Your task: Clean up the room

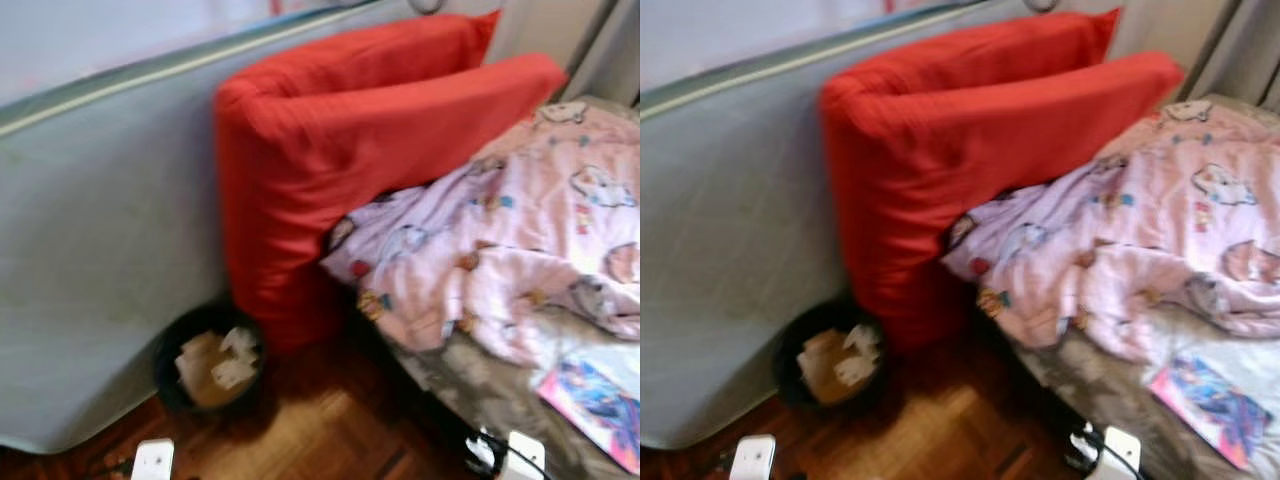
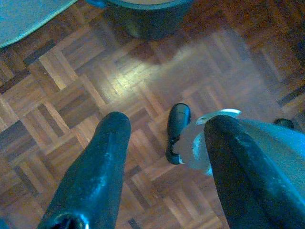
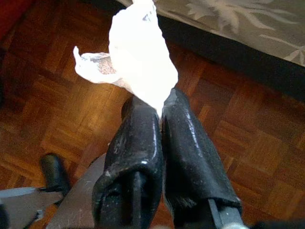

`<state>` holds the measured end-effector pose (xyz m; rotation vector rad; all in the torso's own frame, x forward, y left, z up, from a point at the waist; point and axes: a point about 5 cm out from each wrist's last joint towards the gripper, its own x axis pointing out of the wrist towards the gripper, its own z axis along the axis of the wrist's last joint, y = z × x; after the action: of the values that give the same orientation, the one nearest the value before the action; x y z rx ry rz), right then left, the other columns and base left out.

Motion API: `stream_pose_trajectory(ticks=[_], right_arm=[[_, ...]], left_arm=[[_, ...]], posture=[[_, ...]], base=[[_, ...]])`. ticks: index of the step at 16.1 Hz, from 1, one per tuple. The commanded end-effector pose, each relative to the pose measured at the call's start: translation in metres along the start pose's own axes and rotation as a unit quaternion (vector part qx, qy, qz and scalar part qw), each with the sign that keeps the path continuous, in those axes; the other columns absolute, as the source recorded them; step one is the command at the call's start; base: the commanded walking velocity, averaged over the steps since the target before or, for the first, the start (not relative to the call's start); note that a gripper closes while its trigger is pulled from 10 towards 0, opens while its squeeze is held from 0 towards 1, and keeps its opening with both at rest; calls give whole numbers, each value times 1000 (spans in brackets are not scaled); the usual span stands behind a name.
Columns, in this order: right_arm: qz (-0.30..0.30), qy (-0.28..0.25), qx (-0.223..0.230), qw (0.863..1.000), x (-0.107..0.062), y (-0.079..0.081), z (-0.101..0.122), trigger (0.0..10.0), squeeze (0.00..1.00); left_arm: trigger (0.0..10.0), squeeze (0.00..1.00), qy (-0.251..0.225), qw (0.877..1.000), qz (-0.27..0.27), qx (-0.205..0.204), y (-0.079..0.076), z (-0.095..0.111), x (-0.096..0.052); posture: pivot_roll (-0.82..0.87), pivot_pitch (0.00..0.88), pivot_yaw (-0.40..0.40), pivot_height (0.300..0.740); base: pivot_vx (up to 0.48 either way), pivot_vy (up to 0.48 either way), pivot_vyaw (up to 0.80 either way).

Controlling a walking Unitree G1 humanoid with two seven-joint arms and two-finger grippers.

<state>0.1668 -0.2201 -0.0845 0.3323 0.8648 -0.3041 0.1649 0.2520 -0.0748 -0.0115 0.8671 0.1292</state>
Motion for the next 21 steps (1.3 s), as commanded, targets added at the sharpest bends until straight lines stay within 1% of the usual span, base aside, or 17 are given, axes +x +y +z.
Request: stream_pose_trajectory(ticks=[1, 8, 10, 12, 14, 16, 17, 18, 21], right_arm=[[3, 6, 1, 1000, 0, 3, -3, 10000, 0], [3, 7, 1, 1000, 0, 3, -3, 10000, 0], [6, 8, -4, 1000, 0, 3, -3, 10000, 0], [9, 0, -16, 1000, 0, 3, -2, 10000, 0], [10, -3, -20, 1000, 0, 3, -2, 10000, 0], [7, -1, -18, 1000, 0, 2, -2, 10000, 0], [8, -1, -18, 1000, 0, 3, -2, 10000, 0], [11, -1, -19, 1000, 0, 3, -2, 10000, 0], [13, -1, -19, 1000, 0, 4, -2, 10000, 0]], left_arm=[[10000, 0, 24, 1000, 7, -3, 5, -13, -4], [10000, 0, 23, 1000, 9, -5, 5, -13, -4], [10000, 0, 23, 1000, 10, -5, 5, -14, -4], [10000, 0, 24, 999, 16, -14, 6, -15, -5], [10000, 0, 18, 999, 20, -42, 6, -16, -5], [10000, 0, 19, 998, 22, -51, 6, -17, -5], [10000, 0, 17, 997, 26, -72, 6, -17, -6], [10000, 0, 16, 996, 28, -79, 6, -18, -6], [10000, 0, 16, 996, 28, -81, 6, -17, -5]], posture=[[95, 153, -23, 740], [98, 152, -24, 740], [99, 151, -22, 740], [98, 143, -20, 740], [98, 133, -17, 740], [96, 124, -15, 740], [98, 121, -14, 740], [99, 117, -14, 740], [98, 108, -12, 740]], base=[[0, 480, 0], [0, 457, 0], [0, 0, 0], [0, 0, 519], [0, 0, 744], [0, 0, 747], [0, 0, 594], [0, 0, 569], [0, 0, 583]])
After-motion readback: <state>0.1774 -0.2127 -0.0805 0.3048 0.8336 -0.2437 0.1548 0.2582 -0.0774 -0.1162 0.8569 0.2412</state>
